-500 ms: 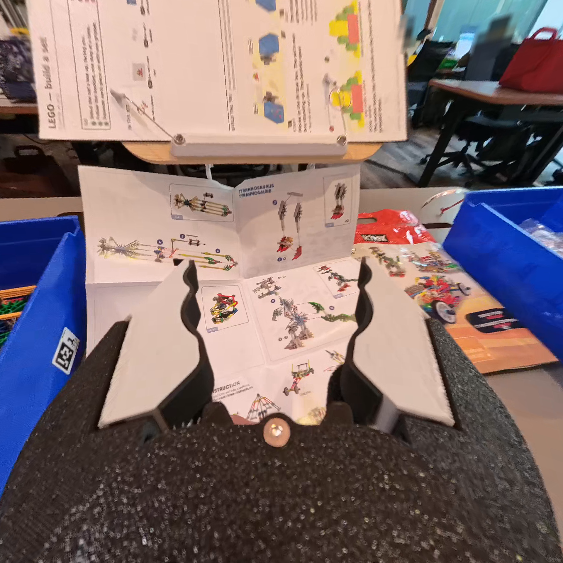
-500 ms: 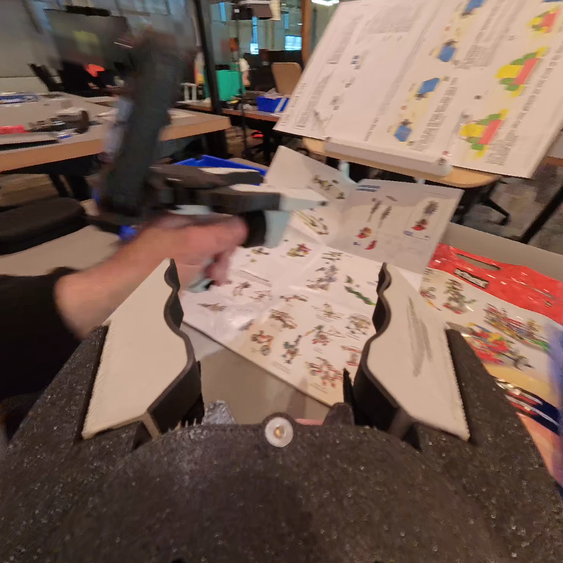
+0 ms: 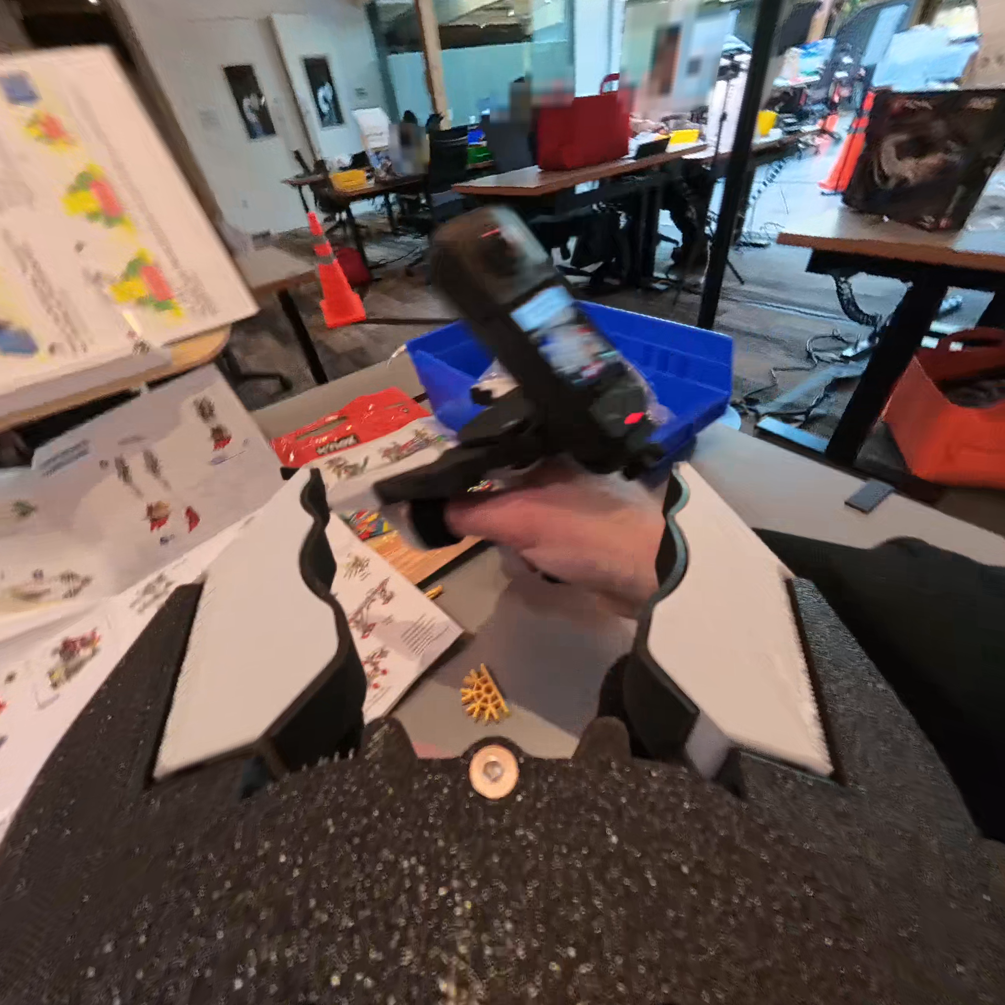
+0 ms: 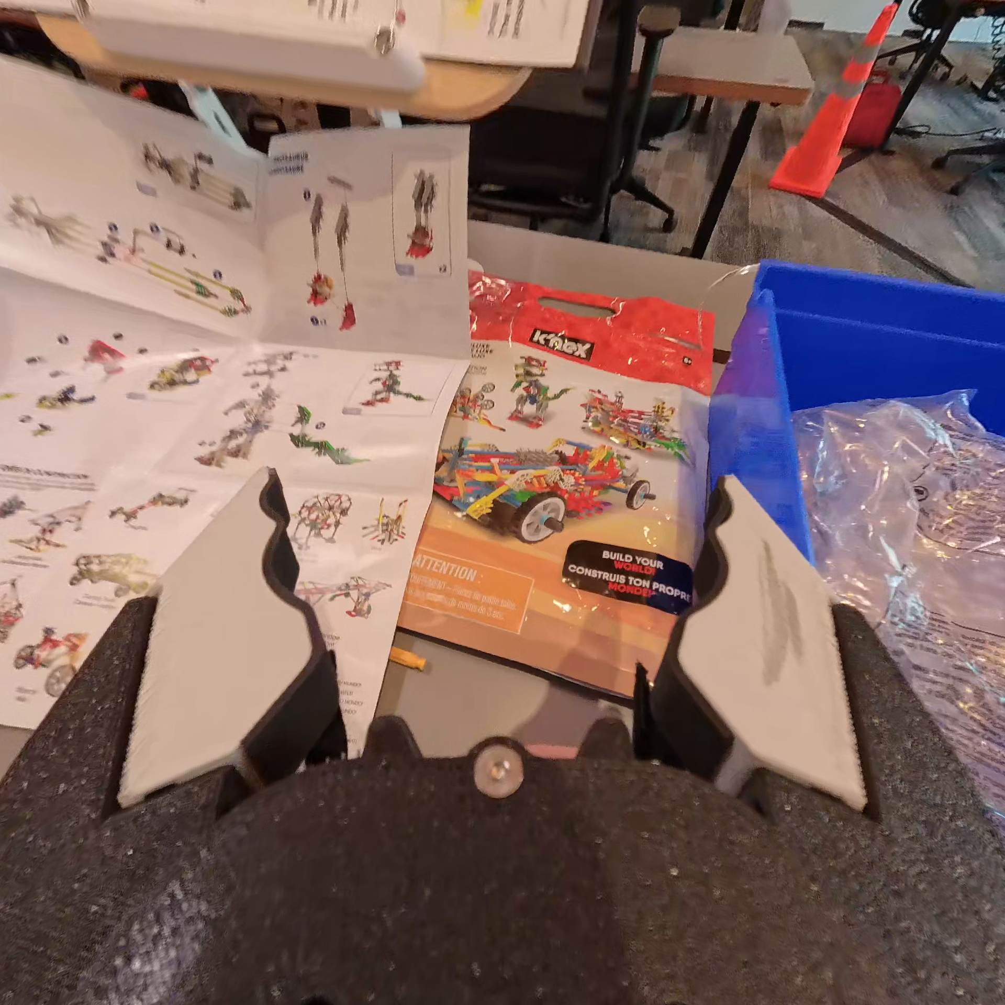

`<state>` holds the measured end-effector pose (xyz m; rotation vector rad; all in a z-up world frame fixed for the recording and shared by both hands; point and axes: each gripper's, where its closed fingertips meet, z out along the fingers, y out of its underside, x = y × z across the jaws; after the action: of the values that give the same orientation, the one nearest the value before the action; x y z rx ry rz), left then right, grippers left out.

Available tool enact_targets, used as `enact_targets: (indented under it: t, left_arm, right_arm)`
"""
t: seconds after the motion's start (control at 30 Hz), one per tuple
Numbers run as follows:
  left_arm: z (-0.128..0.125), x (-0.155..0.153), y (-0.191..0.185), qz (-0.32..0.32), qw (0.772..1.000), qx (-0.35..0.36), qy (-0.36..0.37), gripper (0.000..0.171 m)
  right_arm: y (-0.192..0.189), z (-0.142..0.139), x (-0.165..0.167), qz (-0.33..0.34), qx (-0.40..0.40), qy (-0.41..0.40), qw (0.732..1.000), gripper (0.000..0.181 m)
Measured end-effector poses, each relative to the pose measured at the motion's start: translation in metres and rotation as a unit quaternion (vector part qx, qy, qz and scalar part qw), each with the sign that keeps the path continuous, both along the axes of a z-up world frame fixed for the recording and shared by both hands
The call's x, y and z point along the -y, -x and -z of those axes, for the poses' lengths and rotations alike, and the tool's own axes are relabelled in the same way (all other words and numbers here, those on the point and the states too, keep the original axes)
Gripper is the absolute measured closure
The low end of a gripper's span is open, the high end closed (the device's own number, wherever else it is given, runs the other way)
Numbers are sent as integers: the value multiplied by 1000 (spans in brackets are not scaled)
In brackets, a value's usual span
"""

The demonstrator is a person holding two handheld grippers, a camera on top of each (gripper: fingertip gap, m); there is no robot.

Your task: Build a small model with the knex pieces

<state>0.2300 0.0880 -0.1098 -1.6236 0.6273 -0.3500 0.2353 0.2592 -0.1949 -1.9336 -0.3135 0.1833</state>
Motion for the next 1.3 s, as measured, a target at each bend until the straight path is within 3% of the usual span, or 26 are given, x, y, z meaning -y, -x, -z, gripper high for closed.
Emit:
enact_targets:
  t: [0.07,0.17,0.47,0.6,0.73,0.83,0.9,1.0,1.07,1.13,1.3]
  left_arm:
    - [2,11,-21,17,999,-22,-25,51]
    - [15,15,-33,33,999,-25,-1,50]
    - [29,1,-22,28,999,-21,26,50]
    - [14,-9,0,24,1000,-6,9,57]
    - [-10,-31,46,-15,999,-10,-44,67]
    - [-19,-49,73,-27,998,-4,-55,102]
    - [-21,-63,92,-57,996,-21,-73,107]
    - [-15,-79,108,-63,994,-43,-78,145]
    - [-10,-91,120,-72,991,-64,-87,170]
    - [-4,-105,136,-88,988,-85,-92,171]
    - [11,-123,183,-108,979,-141,-101,171]
  right_arm:
    - [9,8,2,-8,23,6,1000,32]
    - [25,12,7,-25,44,6,999,31]
    - [37,15,13,-45,59,8,997,29]
    - [33,4,14,-48,61,-4,997,30]
    - [33,2,18,-64,73,-6,995,41]
    - [42,-1,26,-93,72,-9,993,66]
    - [47,-1,33,-107,79,-8,991,80]
    - [53,-5,42,-126,90,-18,988,107]
    - [57,-6,47,-147,92,-22,985,142]
    - [64,-5,55,-184,92,-18,978,180]
    - [71,3,63,-225,104,-10,969,181]
